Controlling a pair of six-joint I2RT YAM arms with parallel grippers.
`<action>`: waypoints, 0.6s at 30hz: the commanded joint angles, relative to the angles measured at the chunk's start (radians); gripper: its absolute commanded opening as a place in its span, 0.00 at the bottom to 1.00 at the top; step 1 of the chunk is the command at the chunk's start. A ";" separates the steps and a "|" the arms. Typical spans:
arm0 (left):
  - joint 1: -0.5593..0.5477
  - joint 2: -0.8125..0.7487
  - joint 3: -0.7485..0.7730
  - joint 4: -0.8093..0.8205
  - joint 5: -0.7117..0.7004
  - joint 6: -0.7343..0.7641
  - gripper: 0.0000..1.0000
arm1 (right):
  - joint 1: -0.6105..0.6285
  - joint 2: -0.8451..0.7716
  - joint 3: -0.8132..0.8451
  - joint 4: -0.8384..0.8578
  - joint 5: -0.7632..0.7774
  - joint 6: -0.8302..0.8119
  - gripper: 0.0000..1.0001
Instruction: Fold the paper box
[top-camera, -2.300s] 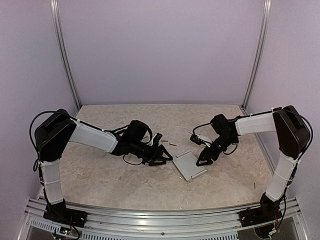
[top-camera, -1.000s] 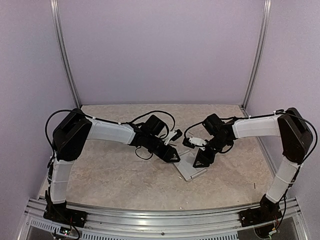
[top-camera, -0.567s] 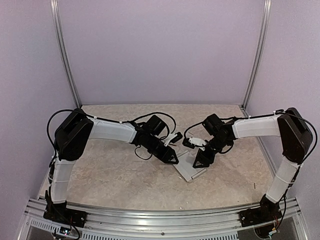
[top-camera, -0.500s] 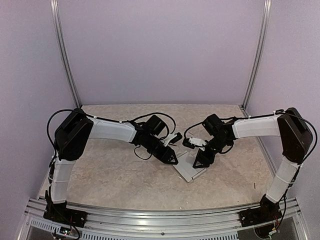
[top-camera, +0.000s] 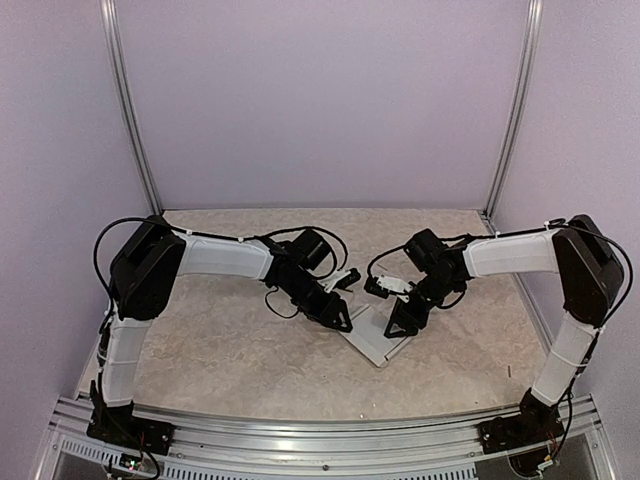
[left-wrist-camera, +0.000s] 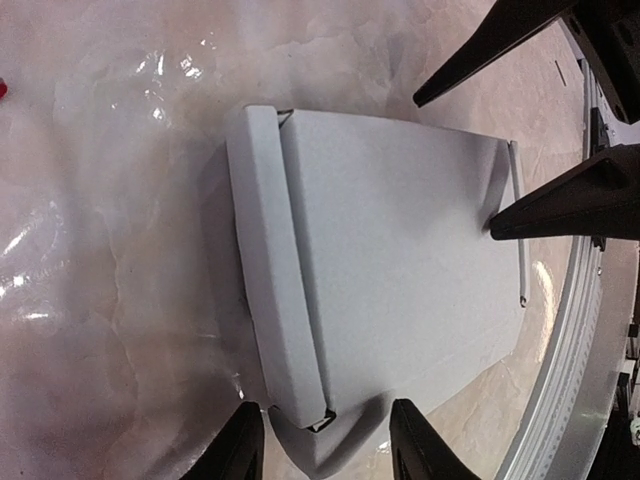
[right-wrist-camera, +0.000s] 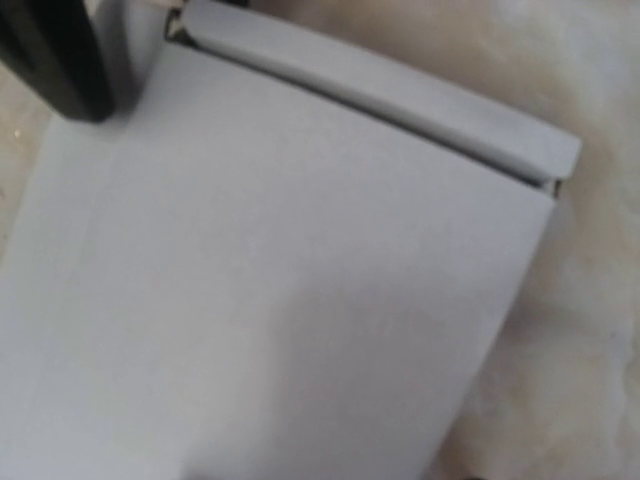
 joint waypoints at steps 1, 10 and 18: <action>0.002 -0.004 -0.007 0.007 -0.008 -0.004 0.43 | 0.004 0.046 -0.006 -0.009 0.034 0.002 0.58; -0.005 0.007 -0.009 0.006 0.105 -0.001 0.40 | 0.004 0.054 -0.004 -0.010 0.031 0.006 0.58; 0.011 0.006 -0.014 -0.020 0.051 -0.049 0.38 | 0.004 0.057 -0.001 -0.012 0.029 0.006 0.58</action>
